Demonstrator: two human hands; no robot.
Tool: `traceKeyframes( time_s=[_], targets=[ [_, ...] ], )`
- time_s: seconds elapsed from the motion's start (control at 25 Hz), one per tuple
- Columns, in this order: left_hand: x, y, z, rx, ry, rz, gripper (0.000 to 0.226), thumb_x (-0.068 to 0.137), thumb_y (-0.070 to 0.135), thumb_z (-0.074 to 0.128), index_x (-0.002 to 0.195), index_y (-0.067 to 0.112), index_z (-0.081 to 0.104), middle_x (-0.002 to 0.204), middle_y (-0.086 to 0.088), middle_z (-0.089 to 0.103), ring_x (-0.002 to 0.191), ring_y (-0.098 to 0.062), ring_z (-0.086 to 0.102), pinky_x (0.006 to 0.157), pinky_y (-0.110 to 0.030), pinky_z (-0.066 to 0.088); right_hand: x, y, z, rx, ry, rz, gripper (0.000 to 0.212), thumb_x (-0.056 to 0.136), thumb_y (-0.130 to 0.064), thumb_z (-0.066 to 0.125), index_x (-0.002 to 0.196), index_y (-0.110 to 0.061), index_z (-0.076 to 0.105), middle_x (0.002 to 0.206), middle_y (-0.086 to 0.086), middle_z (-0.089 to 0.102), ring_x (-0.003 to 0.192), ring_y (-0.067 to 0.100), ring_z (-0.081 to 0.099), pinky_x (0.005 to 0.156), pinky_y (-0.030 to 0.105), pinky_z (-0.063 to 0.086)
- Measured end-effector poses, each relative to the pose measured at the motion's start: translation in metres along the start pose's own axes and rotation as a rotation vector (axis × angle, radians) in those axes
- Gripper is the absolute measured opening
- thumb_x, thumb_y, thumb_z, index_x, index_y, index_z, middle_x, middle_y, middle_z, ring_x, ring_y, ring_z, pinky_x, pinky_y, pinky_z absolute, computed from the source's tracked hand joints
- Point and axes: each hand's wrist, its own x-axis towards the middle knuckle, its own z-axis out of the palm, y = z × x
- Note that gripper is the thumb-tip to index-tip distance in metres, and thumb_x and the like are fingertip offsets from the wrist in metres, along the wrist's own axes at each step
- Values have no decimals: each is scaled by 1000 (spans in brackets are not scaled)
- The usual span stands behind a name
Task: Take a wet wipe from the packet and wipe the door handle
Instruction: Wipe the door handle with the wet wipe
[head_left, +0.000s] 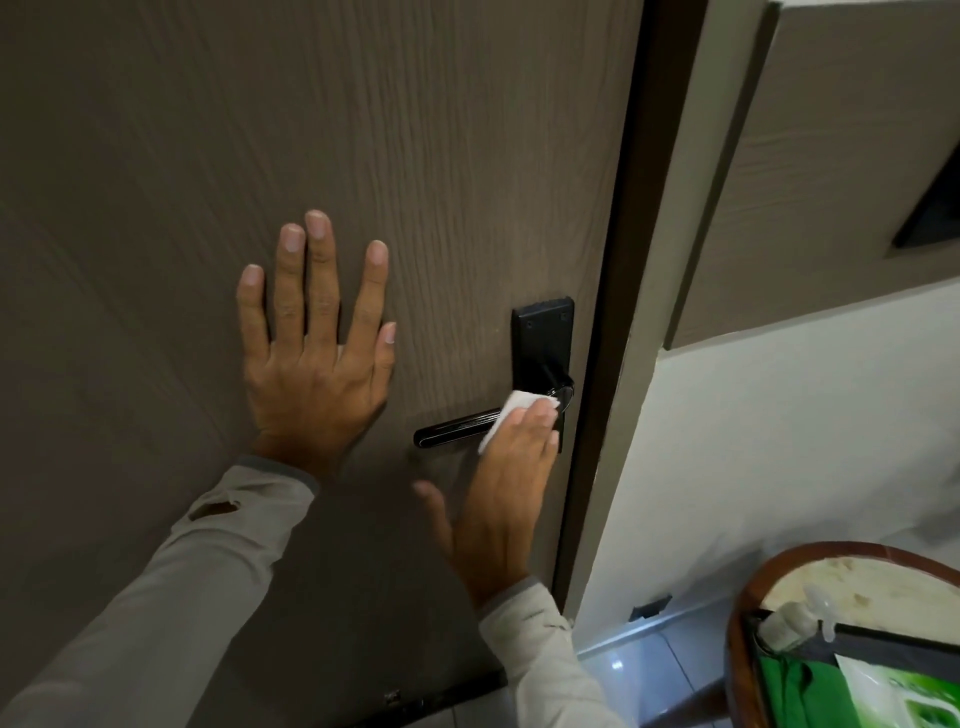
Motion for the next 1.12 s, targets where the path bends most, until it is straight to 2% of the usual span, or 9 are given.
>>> traceKeyframes(
  time_s=[0.12, 0.2, 0.28, 0.4, 0.52, 0.68, 0.8, 0.96, 1.12],
  targets=[
    [2, 0, -2, -5, -4, 8, 64, 107, 37, 41, 164, 16, 21, 168, -18, 1, 159, -31, -2, 129, -51, 5, 31, 17, 2, 103, 63, 50, 101, 94, -75, 25, 158, 1, 8, 164, 24, 16, 158, 33, 3, 128, 52, 7],
    [2, 0, -2, -10, -6, 1, 65, 106, 36, 42, 164, 16, 21, 167, -19, 4, 159, -31, -2, 129, -51, 5, 37, 23, 0, 247, 110, 169, 97, 95, -74, 21, 160, -5, 0, 171, 14, -1, 158, 32, 2, 128, 51, 6],
    [0, 1, -3, 0, -7, 3, 65, 106, 35, 43, 164, 15, 22, 166, -20, 7, 159, -31, -2, 129, -51, 5, 17, 12, -1, 325, 82, 152, 98, 94, -76, 22, 160, -9, -6, 171, 8, -10, 158, 33, 3, 128, 50, 7],
    [0, 2, -5, 4, -25, -1, 65, 106, 35, 41, 164, 15, 21, 167, -19, 3, 159, -30, -4, 130, -50, 3, 6, 6, 3, 330, 34, 72, 101, 93, -78, 23, 160, -7, -3, 171, 12, -8, 158, 36, 6, 128, 50, 8],
    [2, 0, -5, -16, -40, -9, 65, 106, 35, 42, 164, 15, 21, 167, -19, 2, 159, -30, -5, 129, -51, 3, 30, 22, 7, 434, 126, 179, 97, 95, -74, 24, 160, -8, -4, 171, 7, -7, 158, 36, 5, 128, 50, 6],
    [1, 1, -4, -1, -27, -8, 65, 106, 36, 41, 164, 15, 22, 167, -20, 6, 159, -30, -3, 129, -50, 4, 11, 16, 6, 541, 148, 195, 81, 102, -60, 32, 161, -18, -4, 172, -4, -6, 159, 27, 4, 129, 41, 7],
    [2, 2, -4, -13, -19, -8, 65, 106, 36, 41, 164, 16, 21, 166, -20, 8, 159, -29, -4, 129, -50, 4, 22, 21, 7, 452, 134, 183, 64, 108, -40, 31, 162, -20, 4, 172, -4, 1, 159, 20, 5, 130, 37, 8],
    [1, 2, -4, 0, -19, -8, 65, 105, 36, 42, 164, 16, 22, 166, -19, 7, 159, -29, -3, 129, -50, 3, 19, 16, 6, 287, 142, 13, 41, 112, -20, 28, 148, -4, 34, 156, 17, 32, 158, 17, 6, 130, 35, 7],
    [3, 1, -6, 2, -27, 1, 64, 106, 36, 41, 164, 16, 23, 168, -17, 4, 159, -30, 0, 130, -50, 4, -2, -11, -1, 363, 96, -100, 42, 108, -7, 42, 148, -5, 33, 155, 15, 36, 157, 18, 16, 129, 39, 15]
  ],
)
